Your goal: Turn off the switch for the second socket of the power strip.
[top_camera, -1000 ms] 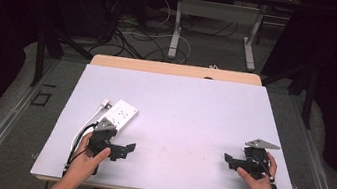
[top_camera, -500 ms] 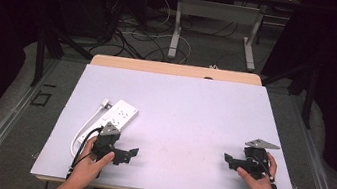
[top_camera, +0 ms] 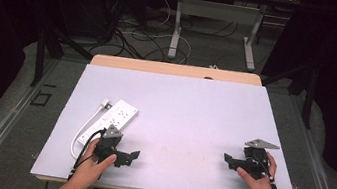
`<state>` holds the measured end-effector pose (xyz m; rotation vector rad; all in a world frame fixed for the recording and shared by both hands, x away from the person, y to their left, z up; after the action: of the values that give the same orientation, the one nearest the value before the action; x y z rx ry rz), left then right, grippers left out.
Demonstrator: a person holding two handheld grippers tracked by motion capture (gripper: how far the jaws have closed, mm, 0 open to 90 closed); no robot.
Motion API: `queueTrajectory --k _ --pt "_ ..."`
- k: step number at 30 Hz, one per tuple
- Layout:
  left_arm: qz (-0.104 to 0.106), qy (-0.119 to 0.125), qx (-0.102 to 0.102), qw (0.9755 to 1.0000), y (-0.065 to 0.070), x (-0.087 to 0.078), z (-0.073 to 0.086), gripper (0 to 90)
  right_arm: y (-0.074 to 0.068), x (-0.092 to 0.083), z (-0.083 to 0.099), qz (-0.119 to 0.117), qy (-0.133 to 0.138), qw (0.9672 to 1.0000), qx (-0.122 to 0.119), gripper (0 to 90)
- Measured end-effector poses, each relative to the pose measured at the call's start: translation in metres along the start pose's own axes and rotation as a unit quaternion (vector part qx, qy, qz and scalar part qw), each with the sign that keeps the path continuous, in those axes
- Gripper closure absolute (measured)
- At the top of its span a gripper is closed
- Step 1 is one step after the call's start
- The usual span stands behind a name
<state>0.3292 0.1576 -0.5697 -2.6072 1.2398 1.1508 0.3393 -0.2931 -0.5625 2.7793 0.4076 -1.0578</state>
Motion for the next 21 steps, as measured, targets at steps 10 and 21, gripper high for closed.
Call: queueTrajectory --k 10,21 --pt "0.001 -0.007 0.003 1.0 -0.0001 0.0023 0.0013 4.8 -0.0009 -0.0002 0.0003 0.0 -0.001 1.0 0.002 14.6" --pt "0.001 -0.006 0.003 1.0 -0.0004 0.0025 0.0015 4.8 -0.0002 0.0 0.0003 -0.001 0.0 1.0 0.003 14.6"
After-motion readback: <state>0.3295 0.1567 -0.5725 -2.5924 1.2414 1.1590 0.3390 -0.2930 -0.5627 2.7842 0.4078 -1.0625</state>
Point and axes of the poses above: each handheld gripper's, and its own axes: x roughly forward along the jaws, z roughly out of its underside, y roughly to its right, the point moved 1 cm from there along x, roughly forward along the jaws, and after that the axes turned 9 degrees about z, right-handed, at the moved point
